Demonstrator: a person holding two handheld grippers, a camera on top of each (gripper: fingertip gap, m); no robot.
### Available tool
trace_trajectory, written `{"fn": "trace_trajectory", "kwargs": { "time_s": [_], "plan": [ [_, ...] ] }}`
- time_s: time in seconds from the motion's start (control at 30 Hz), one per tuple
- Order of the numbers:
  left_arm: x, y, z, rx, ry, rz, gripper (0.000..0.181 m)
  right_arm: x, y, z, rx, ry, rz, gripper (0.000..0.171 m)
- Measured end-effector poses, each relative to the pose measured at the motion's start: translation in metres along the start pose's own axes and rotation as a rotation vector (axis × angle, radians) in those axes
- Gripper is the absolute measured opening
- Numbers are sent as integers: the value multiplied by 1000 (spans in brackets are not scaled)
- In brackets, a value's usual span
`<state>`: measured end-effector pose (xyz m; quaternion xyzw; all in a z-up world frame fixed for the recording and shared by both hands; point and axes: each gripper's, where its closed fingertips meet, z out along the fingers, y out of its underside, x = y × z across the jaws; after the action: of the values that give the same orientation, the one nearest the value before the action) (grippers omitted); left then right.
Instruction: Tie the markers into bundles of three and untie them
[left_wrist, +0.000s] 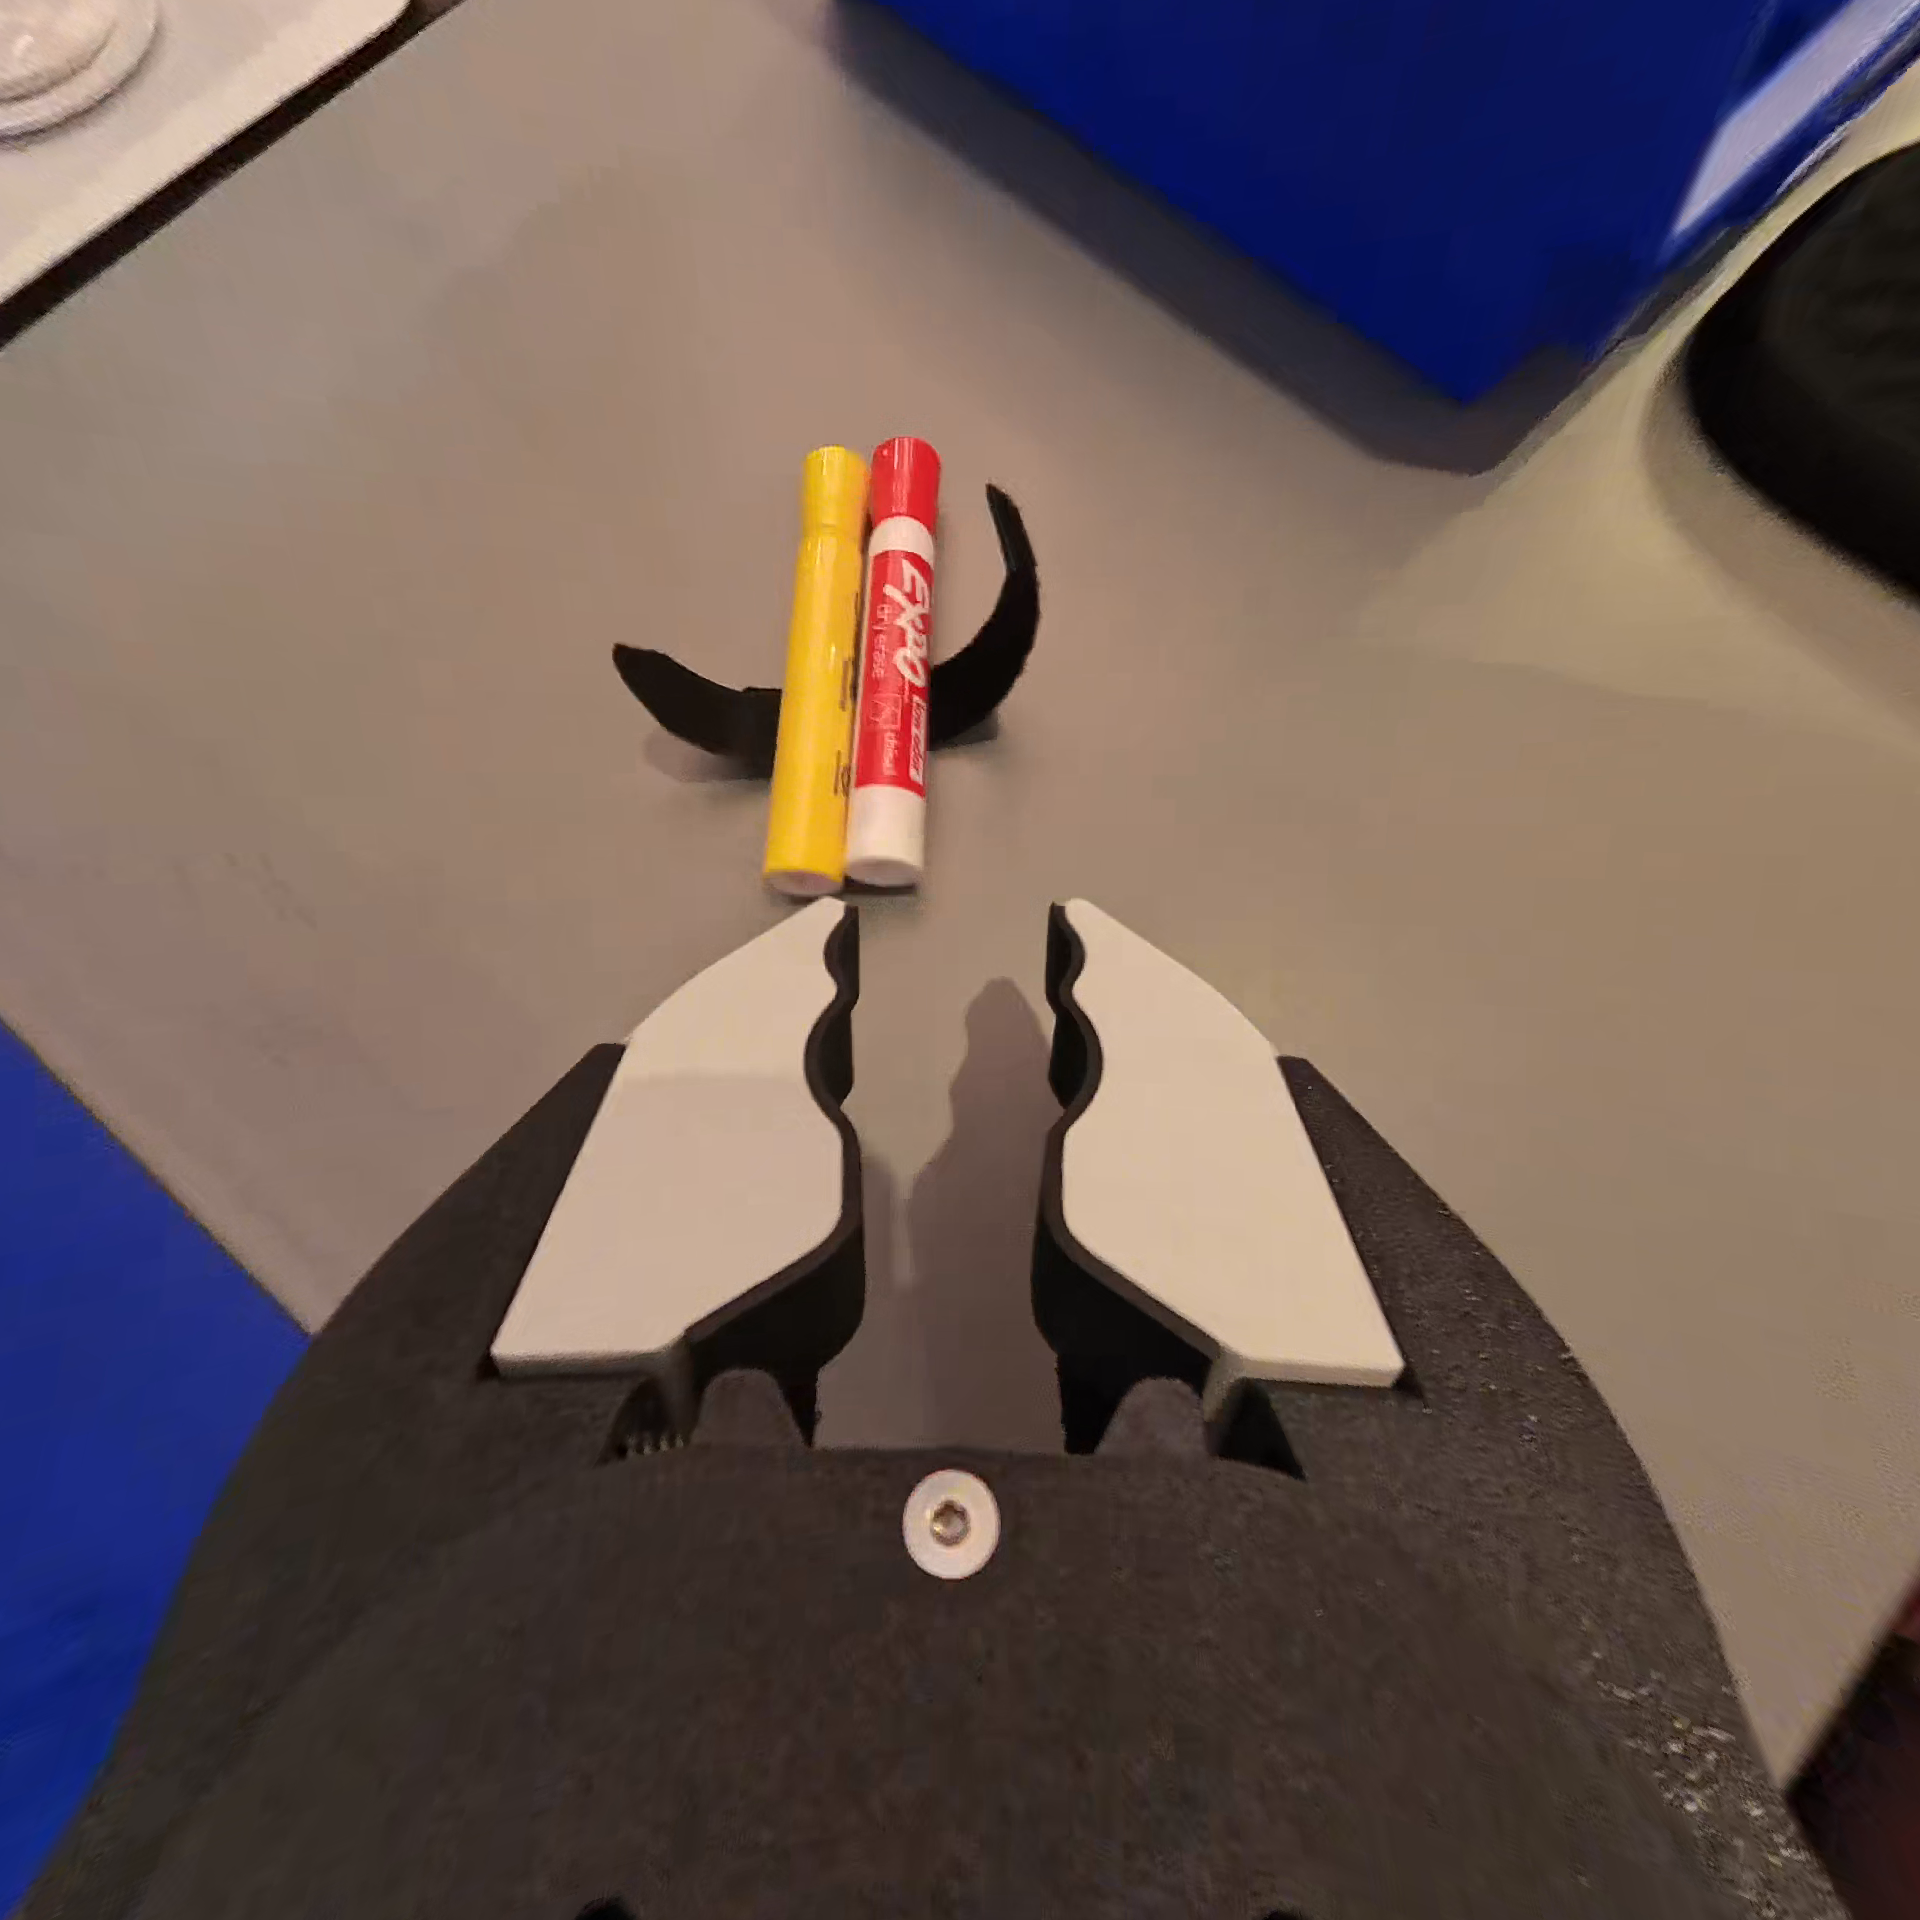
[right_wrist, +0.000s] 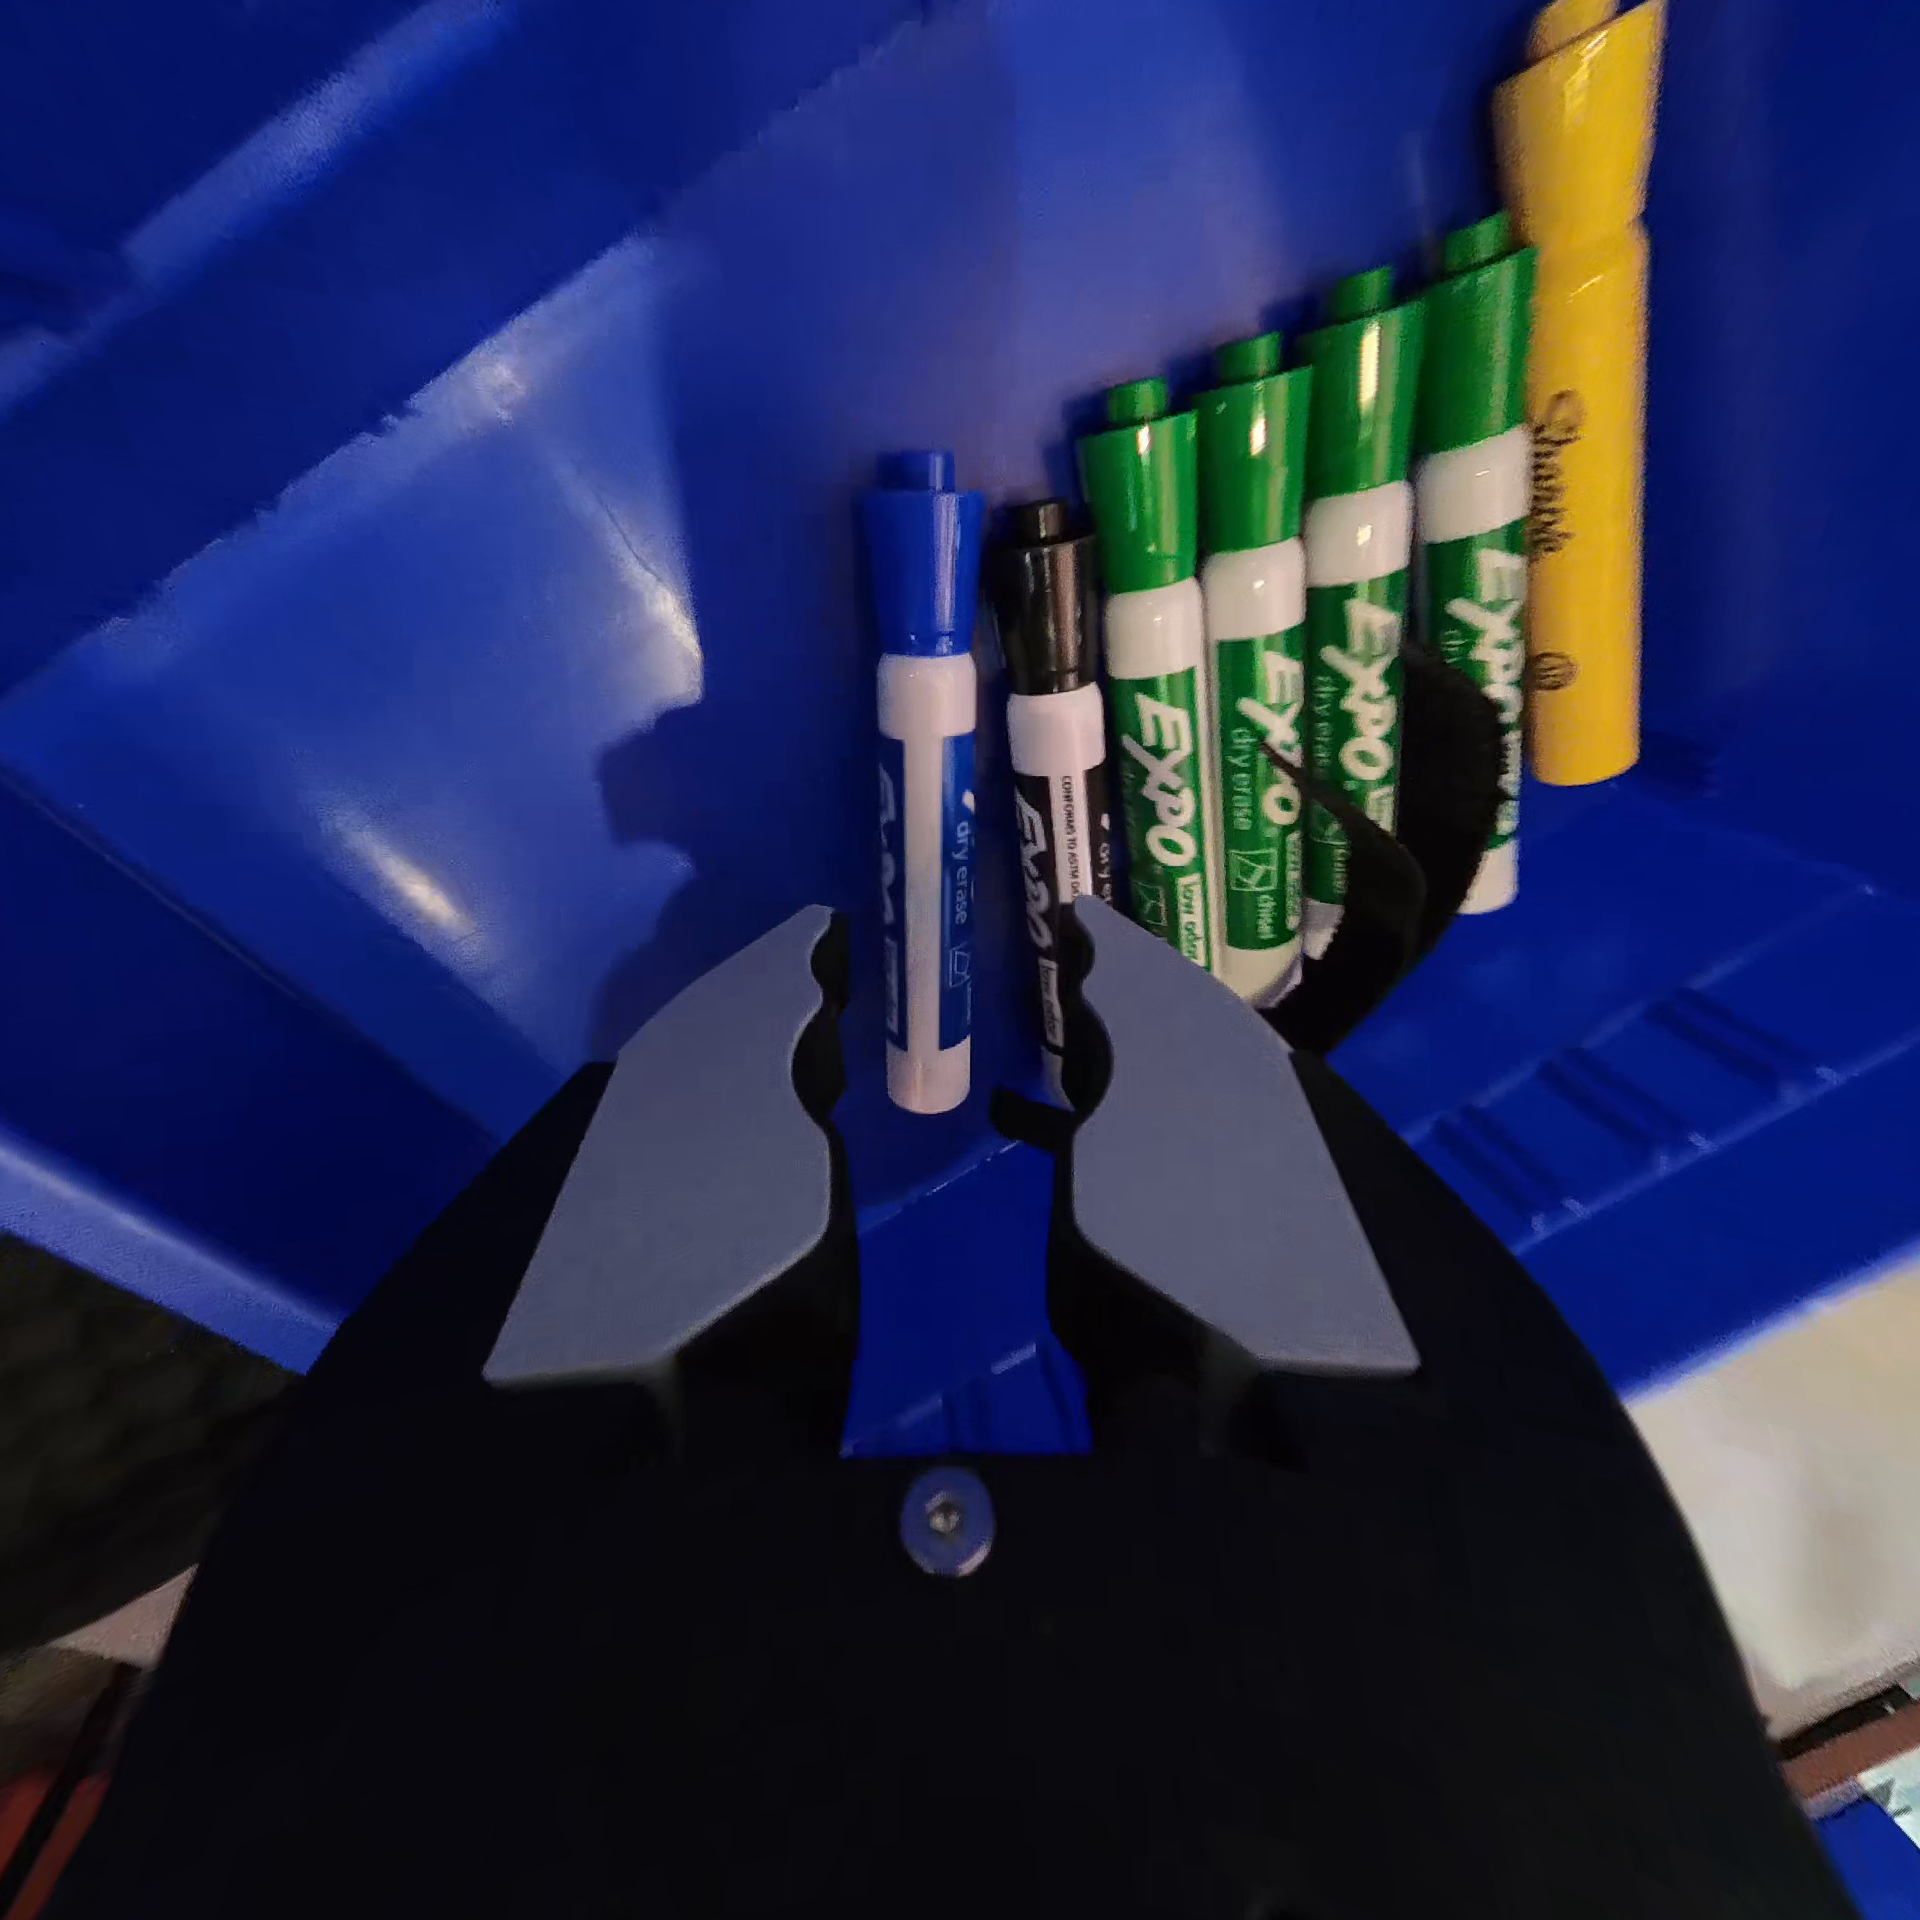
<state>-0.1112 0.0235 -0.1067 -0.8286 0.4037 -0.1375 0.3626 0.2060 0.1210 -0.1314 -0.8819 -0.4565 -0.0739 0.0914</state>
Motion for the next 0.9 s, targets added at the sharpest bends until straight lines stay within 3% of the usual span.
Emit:
{"fn": "trace_trajectory", "kwargs": {
  "time_s": [0.13,0.27,0.43,0.6,0.7,0.9],
  "plan": [
    [1,-14,31,-69,21,76,22,-10,-19,-39,193,51,23,44],
    [-6,-13,57,-205,11,127,21,-35,-29,-74,345,76,3,43],
    [-11,0,70,-344,35,130,22,-66,-27,-95,441,67,-21,43],
    [-6,-1,72,-340,101,42,19,-85,-32,-112,586,6,44,42],
    [-11,-7,64,-288,80,-2,18,-96,-43,-125,718,-56,129,40],
    [1,-72,0,71,115,-97,19,-143,-95,-157,1067,-297,306,37]
  ]
}}
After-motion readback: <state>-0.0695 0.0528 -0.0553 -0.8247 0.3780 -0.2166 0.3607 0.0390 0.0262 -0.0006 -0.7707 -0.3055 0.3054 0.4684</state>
